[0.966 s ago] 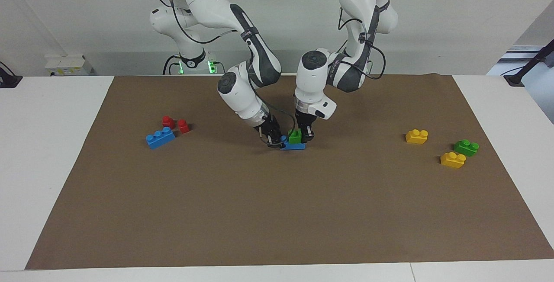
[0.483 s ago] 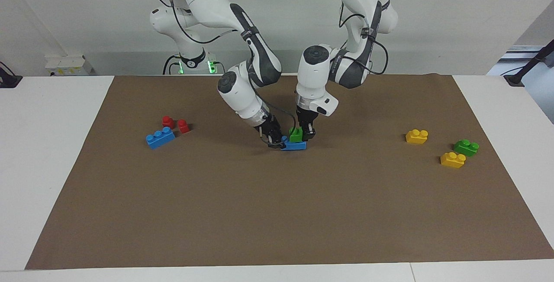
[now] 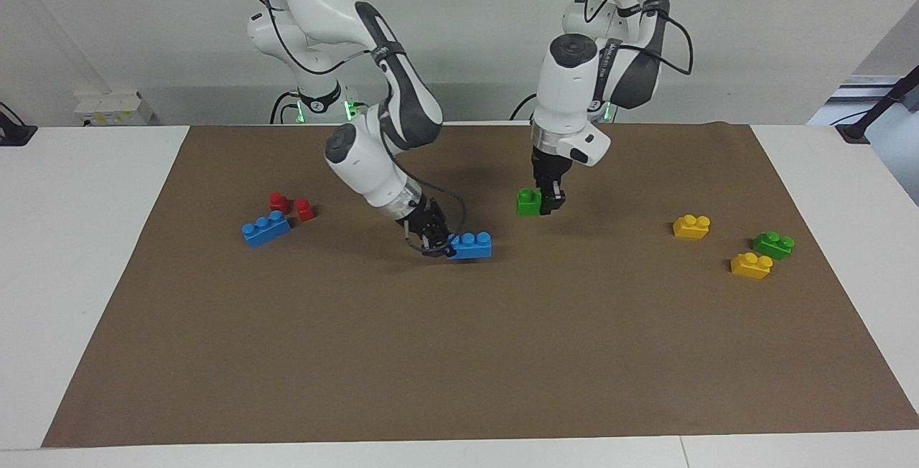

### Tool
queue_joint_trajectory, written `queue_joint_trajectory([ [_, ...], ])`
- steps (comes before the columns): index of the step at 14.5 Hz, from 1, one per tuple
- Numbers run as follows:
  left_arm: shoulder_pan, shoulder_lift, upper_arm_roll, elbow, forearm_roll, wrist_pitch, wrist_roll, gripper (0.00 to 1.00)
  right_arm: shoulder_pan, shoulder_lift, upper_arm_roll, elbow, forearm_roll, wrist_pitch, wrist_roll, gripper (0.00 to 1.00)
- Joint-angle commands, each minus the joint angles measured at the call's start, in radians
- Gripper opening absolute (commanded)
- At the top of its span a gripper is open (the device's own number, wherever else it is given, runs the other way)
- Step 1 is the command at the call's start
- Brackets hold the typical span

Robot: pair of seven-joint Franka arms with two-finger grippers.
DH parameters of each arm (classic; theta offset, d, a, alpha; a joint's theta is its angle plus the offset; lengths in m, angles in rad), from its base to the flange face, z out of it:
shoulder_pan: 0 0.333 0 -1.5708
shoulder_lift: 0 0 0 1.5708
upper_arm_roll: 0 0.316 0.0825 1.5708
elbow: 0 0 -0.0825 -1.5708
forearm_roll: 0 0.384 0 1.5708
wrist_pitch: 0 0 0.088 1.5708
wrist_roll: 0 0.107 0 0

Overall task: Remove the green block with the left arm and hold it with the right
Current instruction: 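Pull the green brick away with the left gripper while the right gripper pulls blue, then lower the green brick near yellow bricks while the right gripper lowers blue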

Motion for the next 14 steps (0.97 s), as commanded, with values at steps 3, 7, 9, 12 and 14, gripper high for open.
queue_joint_trajectory([
  [3,0.183,0.009,-0.004,0.055,-0.082,-0.064,0.383,0.0,-0.315,-0.062,0.008,-0.018,-0.067,-0.223,-0.353,0.0],
  [7,0.359,0.021,-0.002,0.059,-0.127,-0.045,0.678,0.0,-0.481,-0.075,0.007,-0.118,-0.069,-0.267,-0.474,0.0],
  [9,0.416,0.054,-0.002,0.059,-0.127,-0.001,0.767,0.0,-0.521,-0.062,0.007,-0.132,-0.069,-0.267,-0.539,0.0],
  [12,0.439,0.142,0.002,0.056,-0.116,0.102,0.836,0.0,-0.541,-0.047,0.008,-0.152,-0.069,-0.26,-0.543,0.0],
  [14,0.481,0.182,0.002,0.056,-0.115,0.143,0.881,0.0,-0.532,-0.052,0.008,-0.166,-0.069,-0.256,-0.536,0.0],
])
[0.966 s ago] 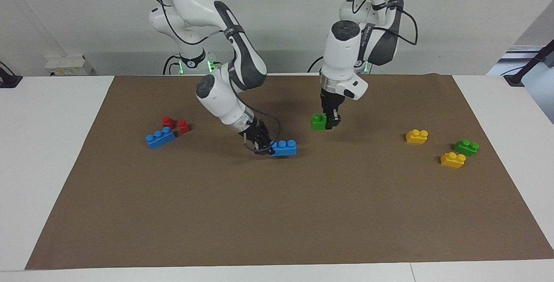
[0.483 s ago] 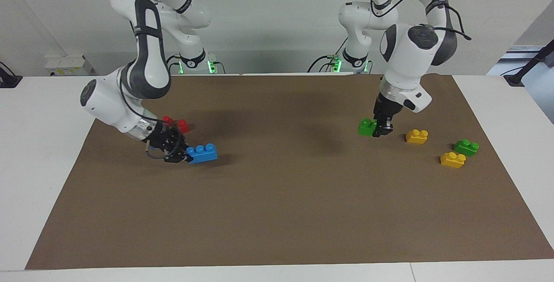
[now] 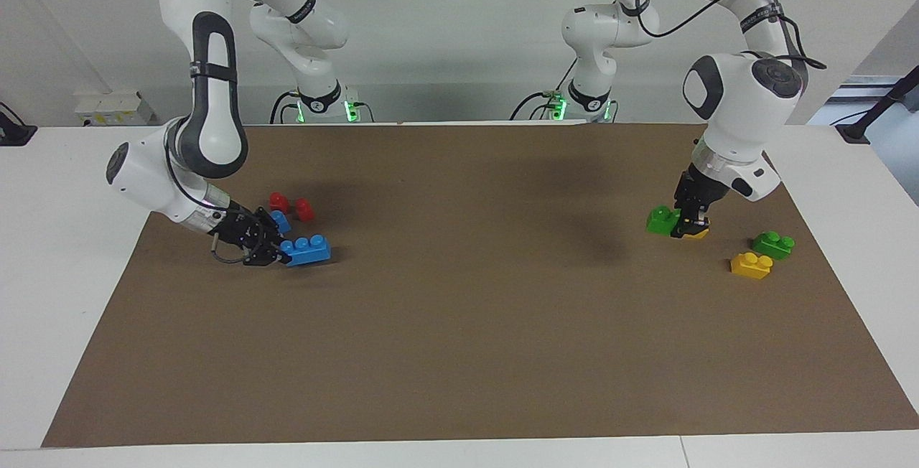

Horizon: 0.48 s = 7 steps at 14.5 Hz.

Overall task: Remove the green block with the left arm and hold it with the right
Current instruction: 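Lower the green brick near yellow bricks while the right gripper lowers blue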

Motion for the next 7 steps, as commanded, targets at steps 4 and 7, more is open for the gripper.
queue_joint_trajectory([
  [4,0.041,0.142,-0.007,0.02,0.01,0.131,0.072,0.0,-0.005,-0.015,0.015,-0.043,-0.015,0.033,-0.015,0.76],
  [7,0.056,0.187,-0.007,0.02,0.026,0.174,0.074,0.0,-0.003,-0.015,0.015,-0.032,-0.015,0.029,-0.012,0.93],
])
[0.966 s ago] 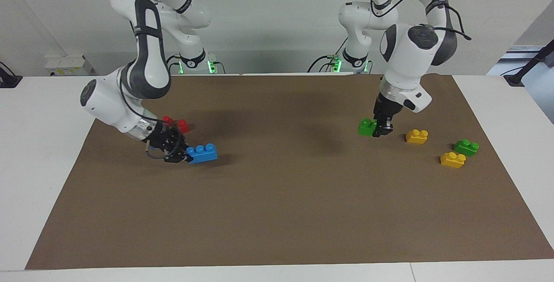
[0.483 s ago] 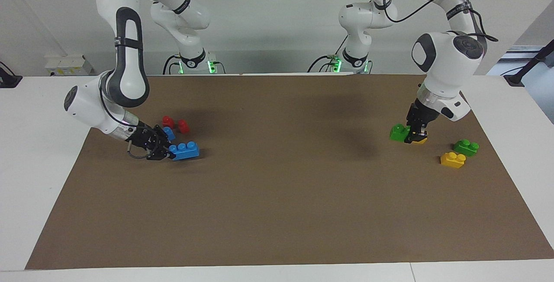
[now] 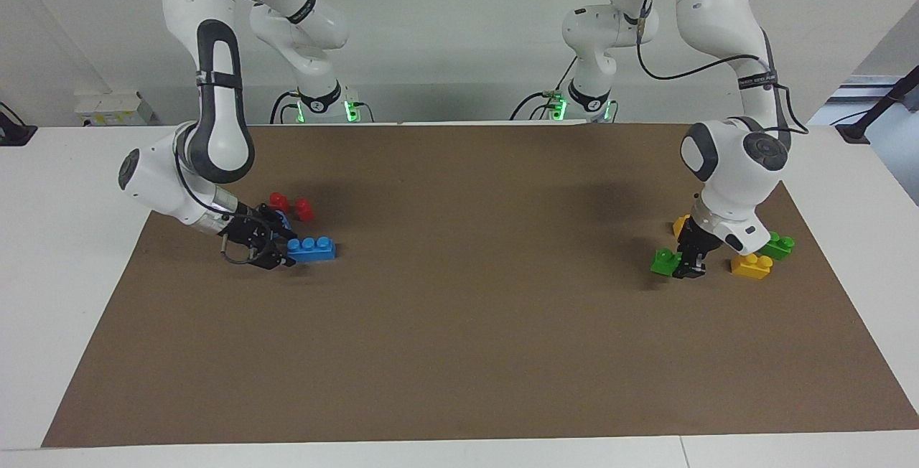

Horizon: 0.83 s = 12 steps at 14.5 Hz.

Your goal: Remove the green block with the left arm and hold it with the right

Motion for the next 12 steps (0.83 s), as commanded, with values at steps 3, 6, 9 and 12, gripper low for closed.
queue_joint_trajectory([
  [3,0.026,0.053,-0.007,0.015,0.015,0.055,0.049,0.0,0.019,-0.043,0.009,0.05,-0.041,-0.04,-0.004,1.0],
  [6,0.026,0.053,-0.007,0.024,0.015,0.05,0.057,1.0,0.026,-0.144,0.023,0.083,-0.235,-0.087,-0.057,1.0],
  [9,0.033,0.036,-0.006,0.044,0.017,0.02,0.124,1.0,0.063,-0.217,0.023,0.178,-0.343,-0.243,-0.158,1.0],
  [12,0.039,-0.005,-0.007,0.104,0.017,-0.072,0.218,1.0,0.092,-0.297,0.023,0.262,-0.481,-0.363,-0.359,1.0],
])
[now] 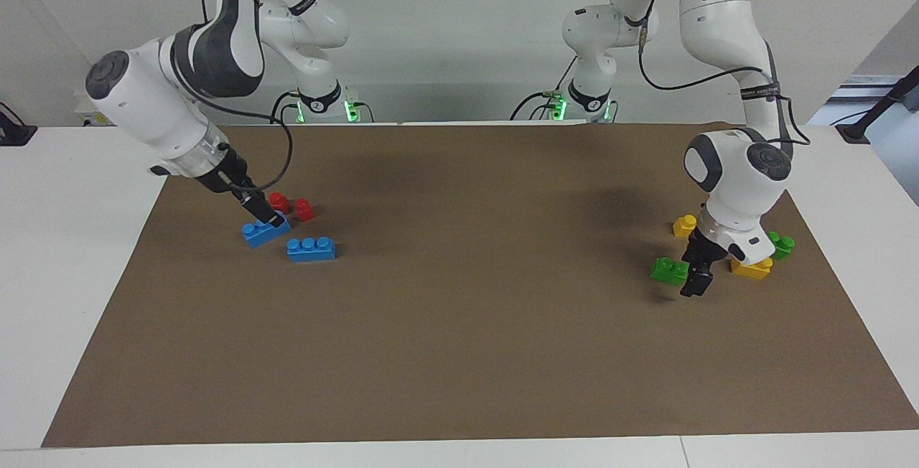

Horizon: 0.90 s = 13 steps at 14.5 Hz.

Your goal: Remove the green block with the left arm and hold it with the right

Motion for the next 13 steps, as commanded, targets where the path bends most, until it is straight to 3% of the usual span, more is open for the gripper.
queue_joint_trajectory([
  [1,0.014,-0.058,-0.007,0.048,0.015,-0.1,0.092,1.0,0.011,-0.058,0.001,0.065,-0.096,-0.091,-0.228,1.0],
  [5,0.002,-0.164,-0.007,0.084,0.015,-0.244,0.293,1.0,0.011,-0.068,0.001,0.139,-0.192,-0.127,-0.523,1.0],
  [9,0.008,-0.276,-0.012,0.179,0.012,-0.47,0.547,1.0,0.011,-0.055,0.001,0.161,-0.209,-0.13,-0.534,1.0],
  [13,0.0,-0.409,-0.014,0.184,0.013,-0.643,0.819,1.0,0.011,-0.032,0.001,0.179,-0.211,-0.145,-0.534,1.0],
])
